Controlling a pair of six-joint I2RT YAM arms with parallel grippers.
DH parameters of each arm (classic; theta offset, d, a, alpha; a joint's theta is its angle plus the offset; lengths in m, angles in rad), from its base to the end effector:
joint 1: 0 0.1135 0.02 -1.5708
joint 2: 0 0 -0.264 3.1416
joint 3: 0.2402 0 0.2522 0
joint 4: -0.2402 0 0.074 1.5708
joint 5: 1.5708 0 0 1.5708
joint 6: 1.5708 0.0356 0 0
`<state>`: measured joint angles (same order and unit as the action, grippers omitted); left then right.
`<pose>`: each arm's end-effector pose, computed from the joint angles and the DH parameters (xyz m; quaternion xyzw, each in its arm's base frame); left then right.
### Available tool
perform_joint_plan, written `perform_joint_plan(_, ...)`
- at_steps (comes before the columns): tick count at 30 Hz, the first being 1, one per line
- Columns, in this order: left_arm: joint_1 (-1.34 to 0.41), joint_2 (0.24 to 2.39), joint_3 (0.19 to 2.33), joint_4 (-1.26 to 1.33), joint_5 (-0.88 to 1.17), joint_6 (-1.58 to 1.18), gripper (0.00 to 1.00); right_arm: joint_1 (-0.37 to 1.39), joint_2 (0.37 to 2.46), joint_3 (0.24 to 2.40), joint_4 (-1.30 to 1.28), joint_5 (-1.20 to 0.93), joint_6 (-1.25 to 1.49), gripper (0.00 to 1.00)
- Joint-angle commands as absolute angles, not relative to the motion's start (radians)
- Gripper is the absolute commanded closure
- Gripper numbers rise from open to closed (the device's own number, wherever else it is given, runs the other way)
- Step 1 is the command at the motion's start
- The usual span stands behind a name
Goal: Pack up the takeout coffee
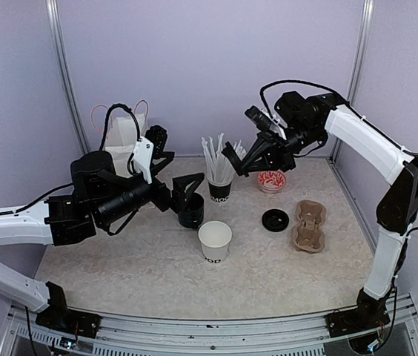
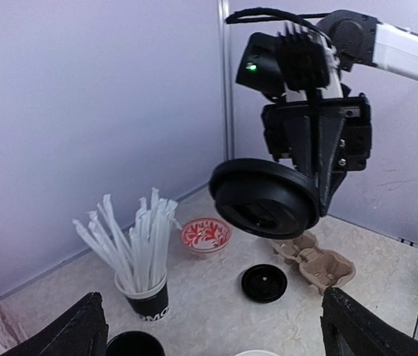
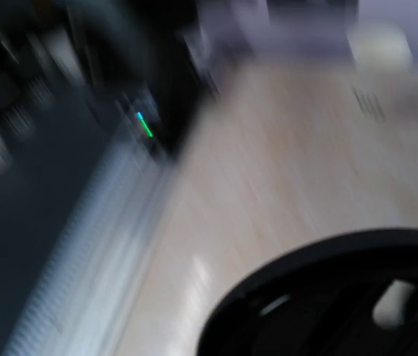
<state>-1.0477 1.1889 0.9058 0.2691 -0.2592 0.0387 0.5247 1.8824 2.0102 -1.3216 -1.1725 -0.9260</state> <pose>0.1488 -0.2397 0.3461 0.2873 0.6513 -0.2560 0.6540 0.3026 0.2130 0.3739 -0.6204 0.5435 0.5014 0.2613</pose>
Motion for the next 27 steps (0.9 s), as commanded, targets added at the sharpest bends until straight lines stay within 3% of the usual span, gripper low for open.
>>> perform_joint_plan(1,-1.077,1.239,0.869,0.561,-0.148,0.127,0.03,0.511,1.869,2.047,-1.304,-1.544,-0.810,0.97)
perform_joint_plan(9,-1.093,1.374,0.920,0.700,-0.094,0.159,0.03,0.512,1.860,2.021,-1.231,-1.642,-0.732,0.97)
perform_joint_plan(27,-1.066,1.512,1.035,0.751,-0.051,0.124,0.04,0.572,1.834,1.981,-1.215,-1.598,-0.724,0.97)
